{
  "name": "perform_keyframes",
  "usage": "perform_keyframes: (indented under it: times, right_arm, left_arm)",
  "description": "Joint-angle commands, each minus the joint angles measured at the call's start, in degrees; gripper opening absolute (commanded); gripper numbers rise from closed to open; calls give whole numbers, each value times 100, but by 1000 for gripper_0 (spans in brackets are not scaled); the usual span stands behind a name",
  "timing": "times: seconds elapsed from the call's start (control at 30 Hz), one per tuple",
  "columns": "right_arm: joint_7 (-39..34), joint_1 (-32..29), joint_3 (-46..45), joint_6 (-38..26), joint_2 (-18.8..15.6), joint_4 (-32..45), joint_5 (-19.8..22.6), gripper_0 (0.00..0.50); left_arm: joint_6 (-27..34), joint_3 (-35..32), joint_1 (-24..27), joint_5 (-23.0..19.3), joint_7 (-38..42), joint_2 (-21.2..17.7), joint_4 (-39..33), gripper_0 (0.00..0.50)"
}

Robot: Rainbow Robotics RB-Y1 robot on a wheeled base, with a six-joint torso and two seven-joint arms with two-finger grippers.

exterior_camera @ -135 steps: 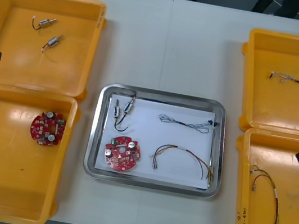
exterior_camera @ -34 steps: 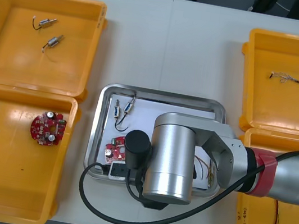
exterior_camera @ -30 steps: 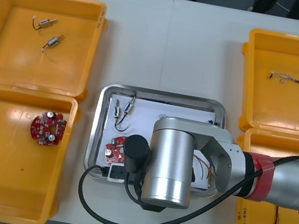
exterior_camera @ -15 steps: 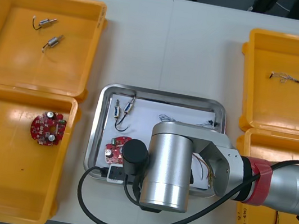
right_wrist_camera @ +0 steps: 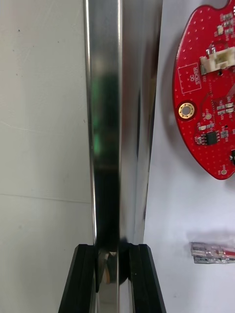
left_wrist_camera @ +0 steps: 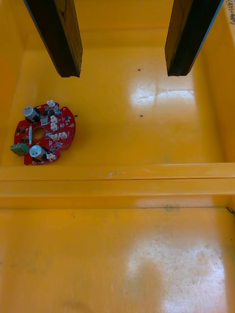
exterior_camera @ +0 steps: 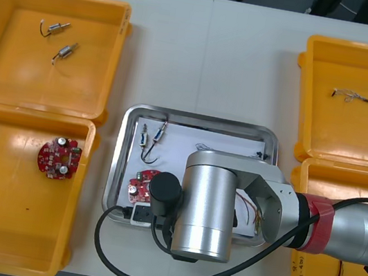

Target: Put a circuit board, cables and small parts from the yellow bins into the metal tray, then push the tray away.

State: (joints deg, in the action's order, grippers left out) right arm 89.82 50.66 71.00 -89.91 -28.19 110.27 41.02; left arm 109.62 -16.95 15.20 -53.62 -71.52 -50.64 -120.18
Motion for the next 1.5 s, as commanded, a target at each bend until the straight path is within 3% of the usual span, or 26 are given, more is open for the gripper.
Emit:
perform_keyframes:
  times: [0.03,0.37,0.87,1.5]
  right_arm:
    - [-87,-39,45,79,104,48,-68,0]
    - [71,128,45,158,24,30,-173,0]
    - [352,735,-96,228,-169,-243,521,0]
    - [695,1042,-403,343,-160,-814,310,0]
  left_arm:
    - [38,-168,-105,-44,-116,54,-128,500]
    - [38,-168,-105,-44,-116,54,-128,500]
    - [38,-168,-105,-44,-116,54,-128,500]
    - [38,-168,-105,-44,-116,54,-128,500]
